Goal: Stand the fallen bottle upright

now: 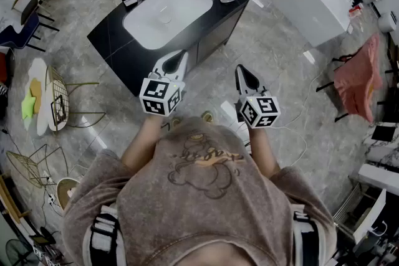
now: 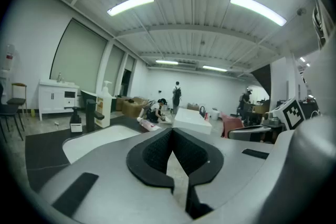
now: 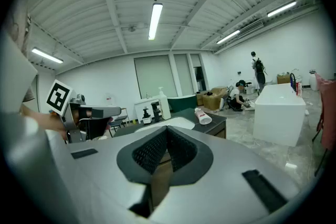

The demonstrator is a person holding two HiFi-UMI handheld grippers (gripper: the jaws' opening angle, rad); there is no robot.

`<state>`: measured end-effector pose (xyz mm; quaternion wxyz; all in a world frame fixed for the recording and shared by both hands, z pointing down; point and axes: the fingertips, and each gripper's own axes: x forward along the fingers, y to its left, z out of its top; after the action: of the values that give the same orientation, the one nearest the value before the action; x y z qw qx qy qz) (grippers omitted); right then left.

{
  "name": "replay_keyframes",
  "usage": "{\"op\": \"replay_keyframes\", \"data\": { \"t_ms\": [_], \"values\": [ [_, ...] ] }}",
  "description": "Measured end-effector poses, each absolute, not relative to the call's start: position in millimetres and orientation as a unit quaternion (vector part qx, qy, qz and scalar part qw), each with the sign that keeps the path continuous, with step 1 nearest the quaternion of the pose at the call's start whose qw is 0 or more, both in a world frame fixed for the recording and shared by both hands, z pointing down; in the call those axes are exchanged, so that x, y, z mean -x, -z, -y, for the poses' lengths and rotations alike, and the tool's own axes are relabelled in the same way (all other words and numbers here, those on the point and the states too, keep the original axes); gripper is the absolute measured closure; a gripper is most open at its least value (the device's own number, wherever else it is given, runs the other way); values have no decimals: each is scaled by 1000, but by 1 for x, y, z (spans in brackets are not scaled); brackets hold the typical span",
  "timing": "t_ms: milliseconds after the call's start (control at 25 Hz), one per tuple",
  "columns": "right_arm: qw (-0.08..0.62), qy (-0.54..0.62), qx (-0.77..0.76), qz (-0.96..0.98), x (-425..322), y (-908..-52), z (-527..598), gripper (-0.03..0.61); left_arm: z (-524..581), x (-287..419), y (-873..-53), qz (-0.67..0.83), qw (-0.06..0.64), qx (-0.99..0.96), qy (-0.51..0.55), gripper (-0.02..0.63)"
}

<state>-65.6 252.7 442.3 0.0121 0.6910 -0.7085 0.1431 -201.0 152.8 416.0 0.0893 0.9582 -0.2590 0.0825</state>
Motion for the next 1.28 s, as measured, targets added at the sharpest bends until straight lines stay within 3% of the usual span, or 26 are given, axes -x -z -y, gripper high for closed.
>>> {"op": "replay_keyframes", "data": {
  "t_ms": [680,1280],
  "values": [
    [17,-142,-660,738,22,-461,-247,581,-155,166,-430,302,79,-946,-83,595],
    [21,-146,-663,734,-29,-474,-191,581,-83,110,-433,302,78,-947,-72,595]
  ]
}}
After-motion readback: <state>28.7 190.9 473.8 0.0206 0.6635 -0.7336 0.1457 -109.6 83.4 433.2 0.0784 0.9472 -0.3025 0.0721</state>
